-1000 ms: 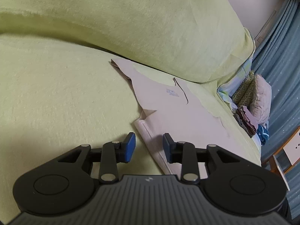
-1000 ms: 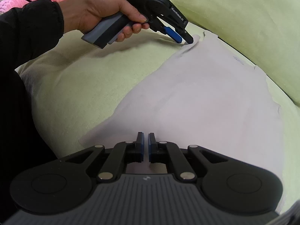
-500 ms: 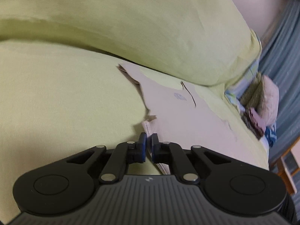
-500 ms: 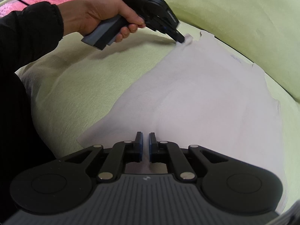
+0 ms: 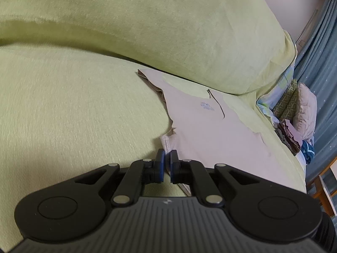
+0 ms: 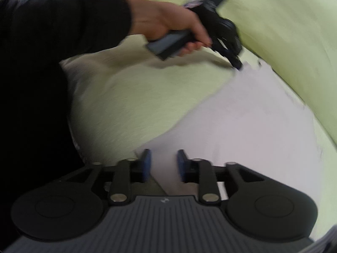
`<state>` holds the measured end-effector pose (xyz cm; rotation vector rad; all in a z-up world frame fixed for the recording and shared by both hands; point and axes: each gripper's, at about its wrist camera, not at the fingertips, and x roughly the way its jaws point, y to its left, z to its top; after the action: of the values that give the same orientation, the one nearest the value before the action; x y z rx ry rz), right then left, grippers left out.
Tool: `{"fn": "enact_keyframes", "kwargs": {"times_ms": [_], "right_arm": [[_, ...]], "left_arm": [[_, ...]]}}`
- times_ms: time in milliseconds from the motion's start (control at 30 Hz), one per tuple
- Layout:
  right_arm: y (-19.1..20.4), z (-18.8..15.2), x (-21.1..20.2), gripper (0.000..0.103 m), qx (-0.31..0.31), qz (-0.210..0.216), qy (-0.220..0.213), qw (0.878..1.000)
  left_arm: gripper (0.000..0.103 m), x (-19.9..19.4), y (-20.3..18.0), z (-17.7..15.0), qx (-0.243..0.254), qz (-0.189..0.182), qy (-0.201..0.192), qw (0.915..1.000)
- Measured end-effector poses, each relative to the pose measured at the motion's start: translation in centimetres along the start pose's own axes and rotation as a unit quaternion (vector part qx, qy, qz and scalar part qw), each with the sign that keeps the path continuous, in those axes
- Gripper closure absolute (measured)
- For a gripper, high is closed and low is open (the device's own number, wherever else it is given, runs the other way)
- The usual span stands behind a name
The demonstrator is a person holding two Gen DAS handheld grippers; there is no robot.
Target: Fold clothes
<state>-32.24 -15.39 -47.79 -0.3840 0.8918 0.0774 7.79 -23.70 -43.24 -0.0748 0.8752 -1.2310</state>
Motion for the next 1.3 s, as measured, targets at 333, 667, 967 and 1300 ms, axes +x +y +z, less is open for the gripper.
{"fn": "enact_keyframes", "kwargs": {"times_ms": [333,667,967,1300], "right_arm": [[1.2,0.3,0.2,0.075,-0.063,-0.037,0.004,0.997],[1.5,-0.2,0.2,0.077,-0.072,-0.012,0.008,0.997],[0.1,0.1,-0.3,0.097,-0.025,-0.019,-0.011,0.999],[-3.6,-0.9,-1.3,0.101,0.115,0.008,0.002,0.993]], "left_arm": [[0.101,0.0,0.0,0.0,0.005,-0.001,0.002,1.0000],[0.101,0.0,0.0,0.1,0.006,-0.002,0.002,1.0000],[0.101,0.0,0.1,0.1,0.007,-0.004,0.003,1.0000],[0.101,-0.1,0.3,-0.1,-0.004,-0.009,-0.002,1.0000]]}}
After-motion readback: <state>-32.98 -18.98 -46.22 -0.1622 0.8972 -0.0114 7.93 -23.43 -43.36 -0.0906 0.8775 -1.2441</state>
